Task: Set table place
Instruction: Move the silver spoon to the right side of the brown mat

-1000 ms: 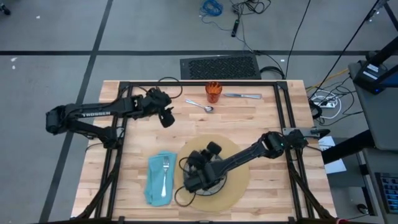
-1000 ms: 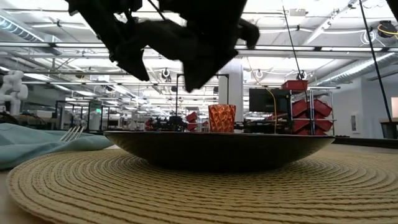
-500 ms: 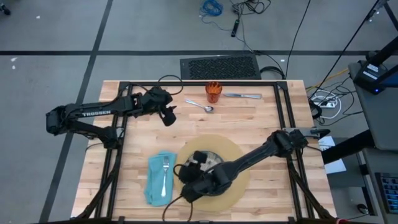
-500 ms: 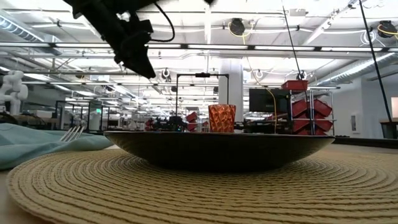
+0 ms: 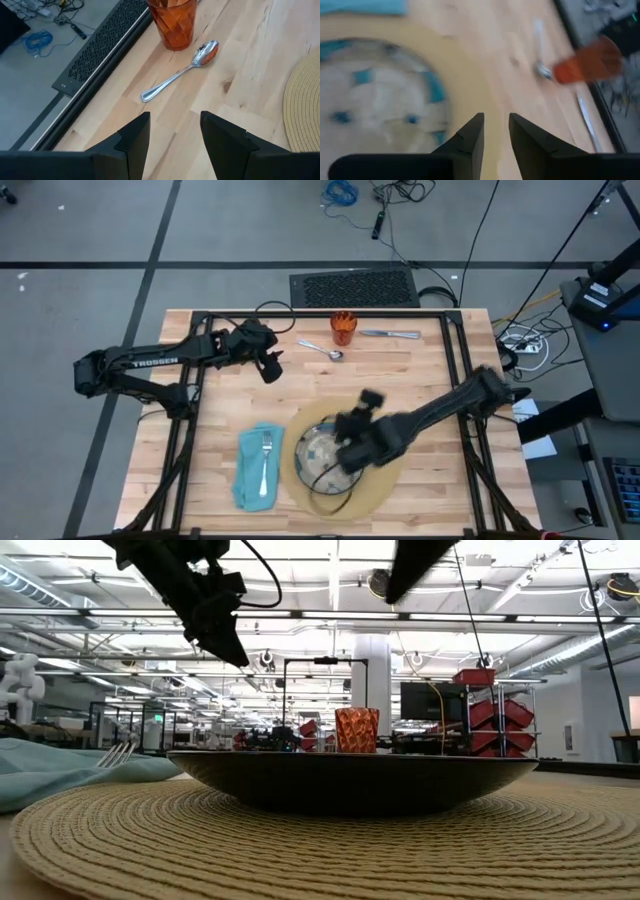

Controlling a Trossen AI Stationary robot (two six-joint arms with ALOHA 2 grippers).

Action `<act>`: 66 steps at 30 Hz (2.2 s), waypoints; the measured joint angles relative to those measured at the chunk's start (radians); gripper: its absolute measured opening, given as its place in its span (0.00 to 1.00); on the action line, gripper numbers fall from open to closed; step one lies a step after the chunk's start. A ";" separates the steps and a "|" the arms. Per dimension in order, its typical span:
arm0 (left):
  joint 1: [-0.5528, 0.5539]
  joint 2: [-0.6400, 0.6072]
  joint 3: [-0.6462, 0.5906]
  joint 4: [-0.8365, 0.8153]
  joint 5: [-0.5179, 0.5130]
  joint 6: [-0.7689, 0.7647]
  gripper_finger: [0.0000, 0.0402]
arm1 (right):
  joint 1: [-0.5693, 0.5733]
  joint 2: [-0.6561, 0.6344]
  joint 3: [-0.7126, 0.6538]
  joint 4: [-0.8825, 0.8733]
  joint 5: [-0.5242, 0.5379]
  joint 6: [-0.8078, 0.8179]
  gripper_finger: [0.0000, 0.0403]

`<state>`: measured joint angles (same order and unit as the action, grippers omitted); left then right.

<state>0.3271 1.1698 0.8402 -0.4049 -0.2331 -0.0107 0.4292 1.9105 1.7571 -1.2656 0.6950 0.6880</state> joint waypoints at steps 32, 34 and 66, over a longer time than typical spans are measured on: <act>0.128 0.503 0.382 -0.101 0.250 0.232 0.40 | -0.167 -1.465 -1.453 1.233 -0.357 -0.129 0.20; 0.138 0.551 0.450 -0.187 0.251 0.274 0.40 | -0.167 -1.466 -1.454 1.228 -0.358 -0.158 0.20; 0.172 0.922 0.785 -0.381 0.235 0.334 0.40 | -0.165 -1.462 -1.455 1.110 -0.514 -0.158 0.20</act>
<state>0.4988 2.0919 1.6248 -0.7863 0.0015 0.3233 0.2638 0.4488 0.3021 -0.1555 0.1814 0.5302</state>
